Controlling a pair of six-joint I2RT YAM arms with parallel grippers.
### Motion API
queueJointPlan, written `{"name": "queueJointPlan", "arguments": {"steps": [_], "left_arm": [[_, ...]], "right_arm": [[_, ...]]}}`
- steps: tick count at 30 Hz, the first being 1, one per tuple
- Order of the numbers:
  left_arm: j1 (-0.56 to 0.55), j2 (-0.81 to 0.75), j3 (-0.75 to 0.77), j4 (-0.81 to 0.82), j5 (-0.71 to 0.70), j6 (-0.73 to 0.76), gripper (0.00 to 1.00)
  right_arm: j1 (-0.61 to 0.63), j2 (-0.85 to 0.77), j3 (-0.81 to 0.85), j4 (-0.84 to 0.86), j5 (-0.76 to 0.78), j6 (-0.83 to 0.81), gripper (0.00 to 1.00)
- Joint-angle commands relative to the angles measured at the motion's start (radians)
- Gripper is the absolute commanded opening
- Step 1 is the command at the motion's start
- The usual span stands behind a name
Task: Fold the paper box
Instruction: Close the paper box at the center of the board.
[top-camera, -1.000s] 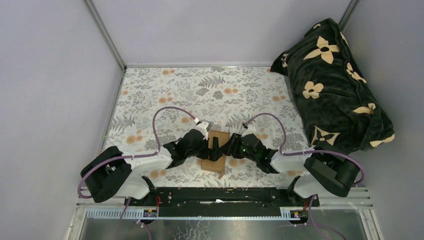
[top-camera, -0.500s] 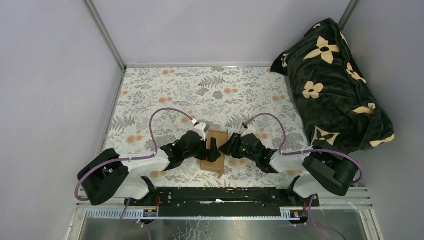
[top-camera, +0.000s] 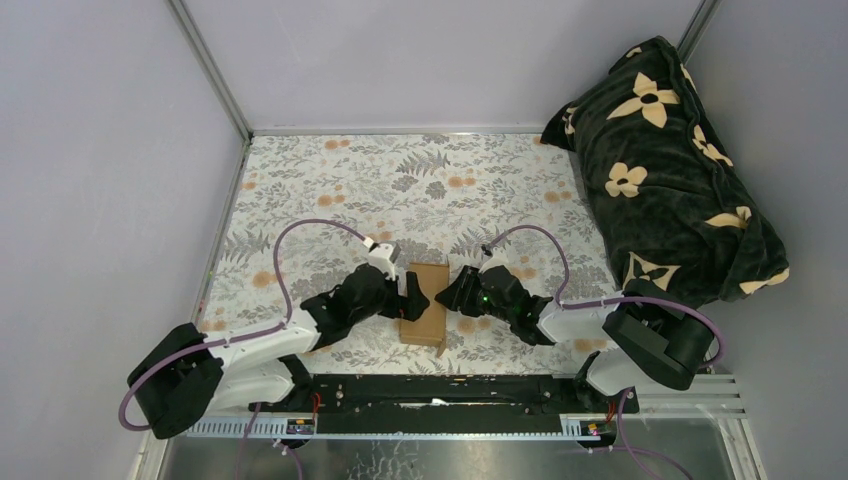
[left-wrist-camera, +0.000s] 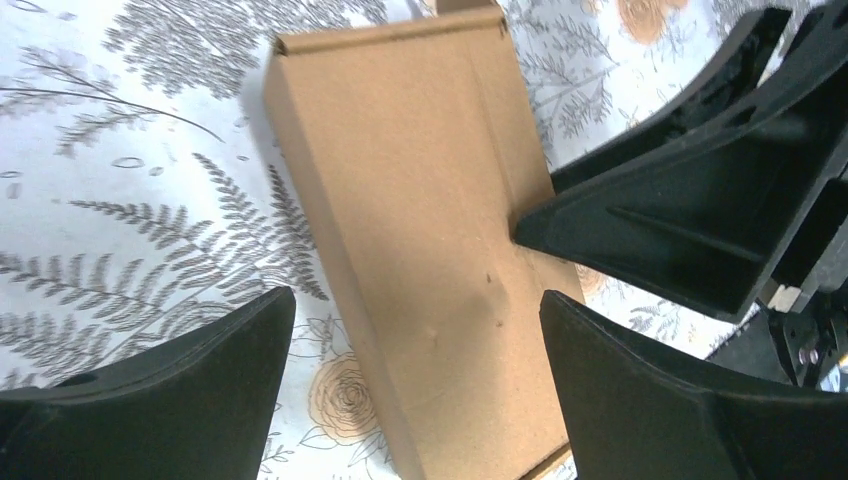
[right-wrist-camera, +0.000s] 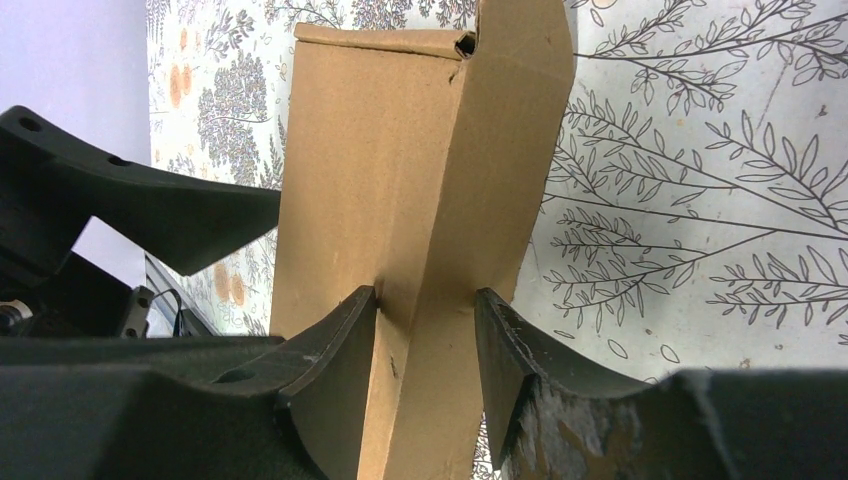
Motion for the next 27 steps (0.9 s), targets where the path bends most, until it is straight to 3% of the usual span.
{"name": "queueJointPlan", "arguments": {"steps": [1, 8, 13, 17, 27], "left_arm": [[0.011, -0.053, 0.043, -0.120, -0.154, 0.019, 0.98], [-0.006, -0.094, 0.117, -0.242, -0.131, -0.019, 0.99], [-0.115, -0.075, 0.168, -0.288, -0.167, -0.063, 0.99], [-0.209, 0.004, 0.235, -0.354, -0.251, -0.097, 0.98], [-0.306, 0.142, 0.334, -0.517, -0.457, -0.165, 0.98]], "right_arm": [[0.011, 0.014, 0.020, -0.060, -0.007, -0.014, 0.47], [0.011, 0.023, 0.033, -0.058, -0.006, -0.003, 0.47], [0.013, 0.033, 0.039, -0.055, -0.002, 0.015, 0.46], [0.013, 0.034, 0.047, -0.069, 0.002, 0.029, 0.45], [0.013, 0.000, 0.077, -0.153, 0.025, 0.047, 0.40]]}}
